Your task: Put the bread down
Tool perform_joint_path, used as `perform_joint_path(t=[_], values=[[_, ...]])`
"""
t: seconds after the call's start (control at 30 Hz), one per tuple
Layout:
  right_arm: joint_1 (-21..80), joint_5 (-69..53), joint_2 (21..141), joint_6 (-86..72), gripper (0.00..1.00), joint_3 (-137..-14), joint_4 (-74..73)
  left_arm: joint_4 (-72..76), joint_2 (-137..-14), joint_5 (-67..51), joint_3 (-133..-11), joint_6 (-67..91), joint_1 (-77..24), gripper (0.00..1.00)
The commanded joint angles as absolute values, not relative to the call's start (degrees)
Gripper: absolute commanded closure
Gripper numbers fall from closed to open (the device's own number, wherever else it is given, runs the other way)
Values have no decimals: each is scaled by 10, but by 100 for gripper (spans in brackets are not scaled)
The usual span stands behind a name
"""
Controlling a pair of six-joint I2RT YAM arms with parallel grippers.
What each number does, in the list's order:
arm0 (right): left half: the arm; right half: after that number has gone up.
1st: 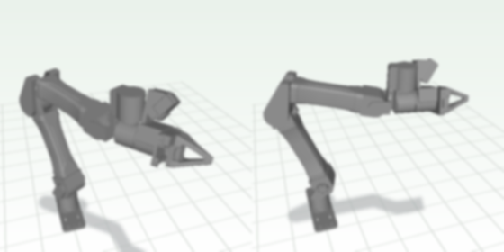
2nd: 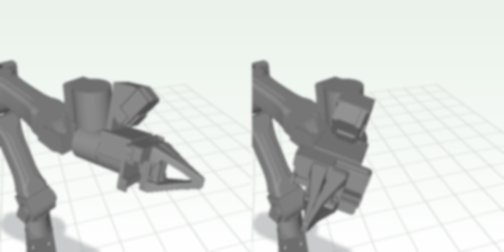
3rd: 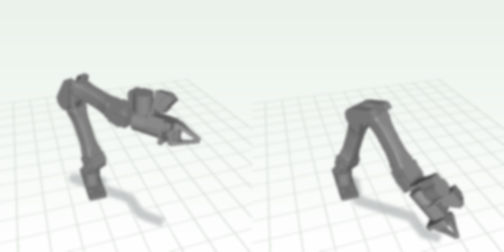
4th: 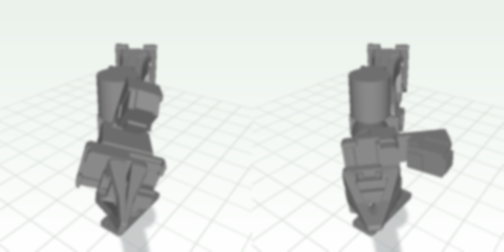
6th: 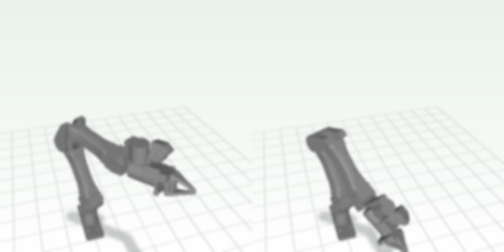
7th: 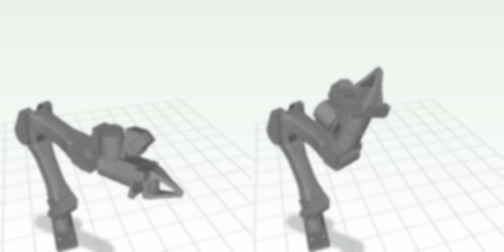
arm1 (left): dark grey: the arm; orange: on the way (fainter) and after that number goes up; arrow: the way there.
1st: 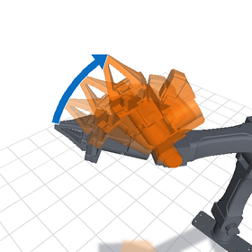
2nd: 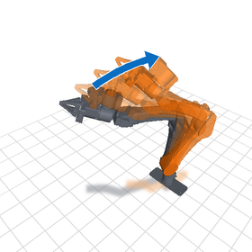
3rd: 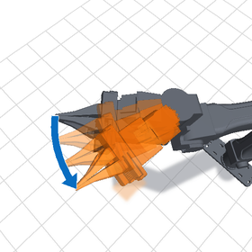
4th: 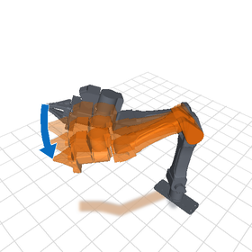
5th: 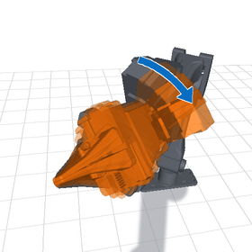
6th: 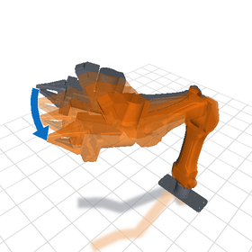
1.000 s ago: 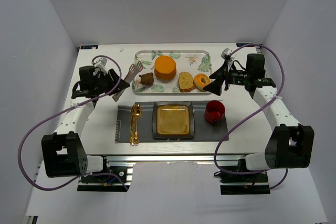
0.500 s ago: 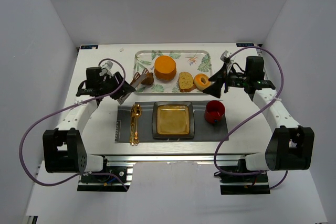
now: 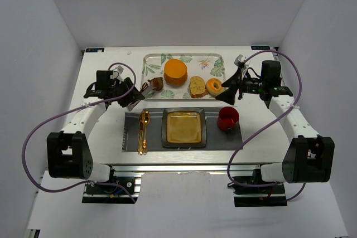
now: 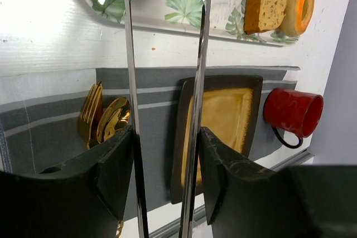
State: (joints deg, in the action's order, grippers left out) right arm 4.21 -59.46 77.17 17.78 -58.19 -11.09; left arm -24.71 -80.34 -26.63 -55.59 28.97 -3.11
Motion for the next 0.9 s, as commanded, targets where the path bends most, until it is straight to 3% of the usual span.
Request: perform_joint_path(t=[0.0,0.2,0.37,0.5,0.63,0.87], values=[[45,-609,758,178,11,-580,-91,-248,-808,-277,-572,282,-32,42],[44,-607,758,177,11,-580,-90,-237,-827,-301,-564,282,-35,51],[44,-606,756,178,11,-578,-91,-215,-810,-311,-565,293,-35,84],[45,-605,751,183,11,-577,-97,-218,-764,-337,-567,281,-35,93],[44,-612,746,199,11,-577,-104,-271,-701,-363,-553,239,-35,100],[45,-614,751,228,11,-586,-124,-359,-555,-438,-472,233,-38,100]])
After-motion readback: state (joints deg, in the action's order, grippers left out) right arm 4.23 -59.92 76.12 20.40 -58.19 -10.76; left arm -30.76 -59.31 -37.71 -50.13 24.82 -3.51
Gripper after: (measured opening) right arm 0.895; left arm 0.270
